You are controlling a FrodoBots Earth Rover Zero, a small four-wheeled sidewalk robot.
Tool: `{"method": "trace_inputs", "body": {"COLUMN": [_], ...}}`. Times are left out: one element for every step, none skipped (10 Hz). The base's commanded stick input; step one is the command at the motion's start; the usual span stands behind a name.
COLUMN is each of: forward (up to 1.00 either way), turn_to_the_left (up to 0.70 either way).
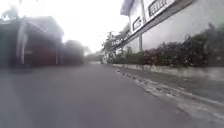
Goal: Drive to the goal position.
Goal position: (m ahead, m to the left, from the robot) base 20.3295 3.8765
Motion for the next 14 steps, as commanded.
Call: {"method": "trace_inputs", "body": {"forward": [1.00,1.00,1.00,1.00,1.00,1.00,1.00,1.00,1.00,1.00,1.00,1.00,1.00,1.00], "turn_to_the_left": [0.00,0.00,0.00,0.00,0.00,0.00,0.00,0.00,0.00,0.00,0.00,0.00,0.00,0.00]}}
